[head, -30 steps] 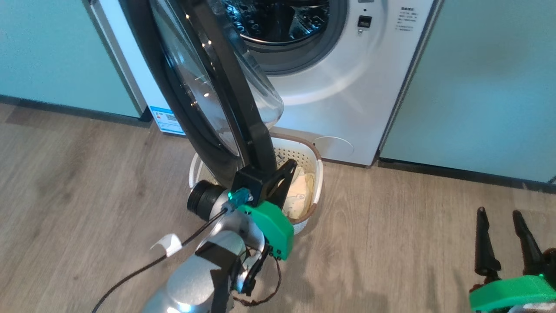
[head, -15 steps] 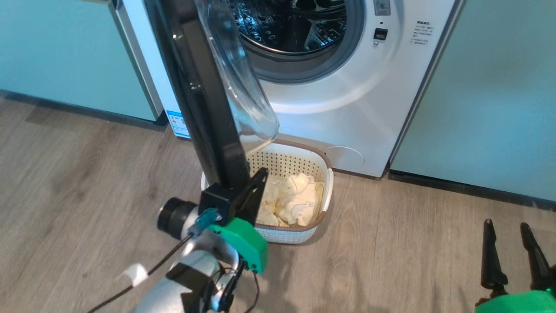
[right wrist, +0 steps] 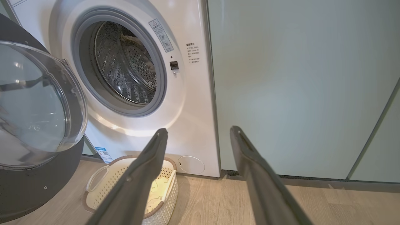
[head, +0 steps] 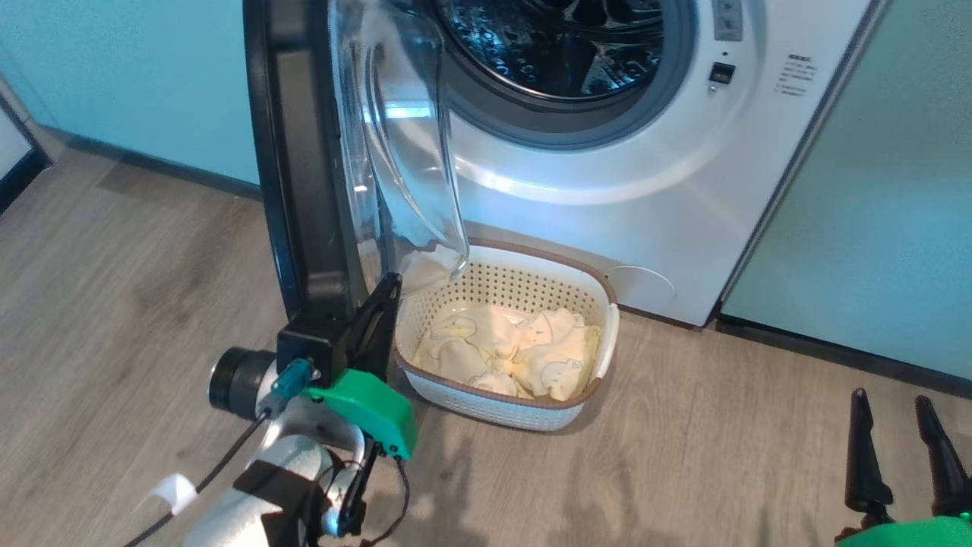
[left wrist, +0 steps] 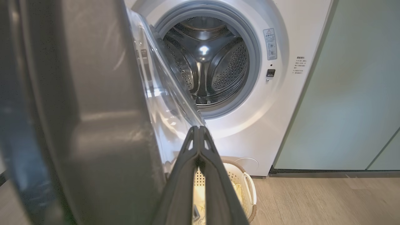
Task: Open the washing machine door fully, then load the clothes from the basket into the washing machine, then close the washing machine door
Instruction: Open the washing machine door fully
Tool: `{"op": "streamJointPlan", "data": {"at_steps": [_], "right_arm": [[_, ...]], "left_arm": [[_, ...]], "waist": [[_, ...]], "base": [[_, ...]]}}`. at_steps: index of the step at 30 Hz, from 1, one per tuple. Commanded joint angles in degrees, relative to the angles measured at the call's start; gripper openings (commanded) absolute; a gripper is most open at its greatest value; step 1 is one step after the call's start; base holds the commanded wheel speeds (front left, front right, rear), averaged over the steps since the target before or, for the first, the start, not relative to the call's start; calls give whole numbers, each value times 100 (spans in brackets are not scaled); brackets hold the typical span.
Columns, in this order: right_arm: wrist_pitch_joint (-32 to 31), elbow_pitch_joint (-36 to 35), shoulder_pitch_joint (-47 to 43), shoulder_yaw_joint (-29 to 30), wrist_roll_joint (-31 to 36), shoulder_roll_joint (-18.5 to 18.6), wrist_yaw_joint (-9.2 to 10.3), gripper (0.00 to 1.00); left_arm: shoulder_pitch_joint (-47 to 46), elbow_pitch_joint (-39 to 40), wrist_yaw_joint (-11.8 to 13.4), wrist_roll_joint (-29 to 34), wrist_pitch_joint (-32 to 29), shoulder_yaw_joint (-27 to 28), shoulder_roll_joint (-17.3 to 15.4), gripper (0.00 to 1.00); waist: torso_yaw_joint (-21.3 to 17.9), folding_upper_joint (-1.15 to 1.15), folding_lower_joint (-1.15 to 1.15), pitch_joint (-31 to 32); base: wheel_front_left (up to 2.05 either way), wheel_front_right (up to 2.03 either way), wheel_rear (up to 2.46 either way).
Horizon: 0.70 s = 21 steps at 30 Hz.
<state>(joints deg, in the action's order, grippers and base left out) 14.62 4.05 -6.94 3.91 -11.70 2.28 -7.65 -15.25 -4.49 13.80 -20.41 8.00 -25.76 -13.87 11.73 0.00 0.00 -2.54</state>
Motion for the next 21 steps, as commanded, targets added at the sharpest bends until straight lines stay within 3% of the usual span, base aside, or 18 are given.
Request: {"op": "streamJointPlan", "data": {"at_steps": [1, 21], "right_arm": [[38, -191, 61, -100, -54, 60, 16, 100], [38, -182, 64, -41, -26, 60, 16, 100]], "left_arm": [[-123, 150, 57, -36, 23, 327, -175, 0], [-168, -303, 293, -172, 365, 943, -576, 0]], "waist": [[93, 0, 0, 23], [662, 0, 0, -63]], "base": [[0, 0, 0], [0, 0, 0]]}}
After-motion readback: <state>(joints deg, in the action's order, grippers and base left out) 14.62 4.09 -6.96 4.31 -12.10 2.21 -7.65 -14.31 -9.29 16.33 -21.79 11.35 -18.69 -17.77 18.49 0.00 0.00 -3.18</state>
